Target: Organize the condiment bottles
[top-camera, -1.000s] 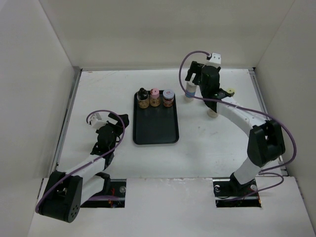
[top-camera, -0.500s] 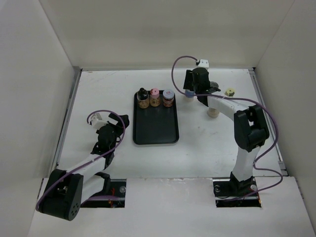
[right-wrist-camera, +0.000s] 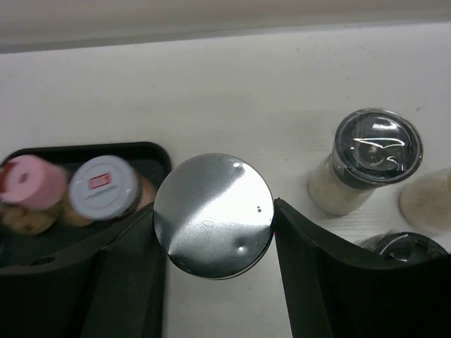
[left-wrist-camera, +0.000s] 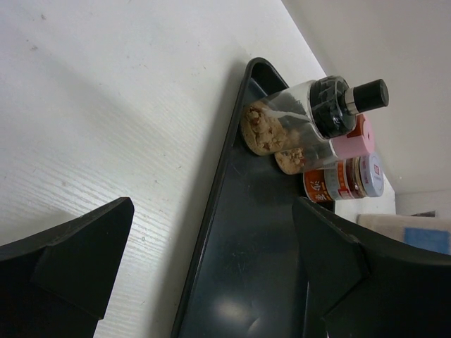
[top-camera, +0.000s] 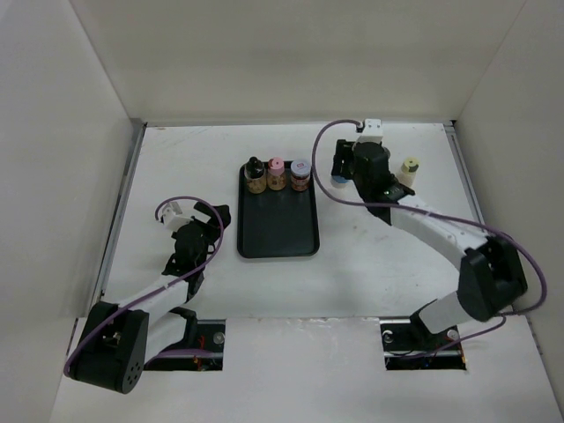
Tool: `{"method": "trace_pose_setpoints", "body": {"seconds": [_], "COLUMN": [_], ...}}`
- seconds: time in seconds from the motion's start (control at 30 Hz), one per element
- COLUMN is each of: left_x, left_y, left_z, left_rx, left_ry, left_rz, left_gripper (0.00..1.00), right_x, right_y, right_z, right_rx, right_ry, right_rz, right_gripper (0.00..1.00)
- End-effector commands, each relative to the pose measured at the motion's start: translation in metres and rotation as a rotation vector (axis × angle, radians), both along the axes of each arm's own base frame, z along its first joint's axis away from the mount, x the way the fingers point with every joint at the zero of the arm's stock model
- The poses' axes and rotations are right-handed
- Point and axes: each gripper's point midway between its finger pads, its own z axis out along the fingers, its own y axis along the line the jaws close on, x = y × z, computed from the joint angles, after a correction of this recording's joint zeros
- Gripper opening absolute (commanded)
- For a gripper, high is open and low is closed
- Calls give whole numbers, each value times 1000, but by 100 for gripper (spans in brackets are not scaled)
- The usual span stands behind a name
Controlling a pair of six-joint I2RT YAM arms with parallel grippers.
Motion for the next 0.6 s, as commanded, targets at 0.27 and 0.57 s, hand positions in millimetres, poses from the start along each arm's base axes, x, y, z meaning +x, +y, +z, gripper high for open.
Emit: {"method": "trace_pose_setpoints", "body": {"seconds": [0.27, 0.57], "left_x": [7, 5], "left_y": [4, 10], "left_z": [22, 25], "left_rx": [-7, -6], "left_ry": [-72, -84], "left_rz": [18, 31], "left_gripper": [100, 100], "right_x": [-78, -63], "right_y": [132, 242], "right_z": [94, 61], "right_rx": [201, 193], "right_ry": [-195, -172], "right_rz": [358, 506], "right_gripper": [45, 46]}}
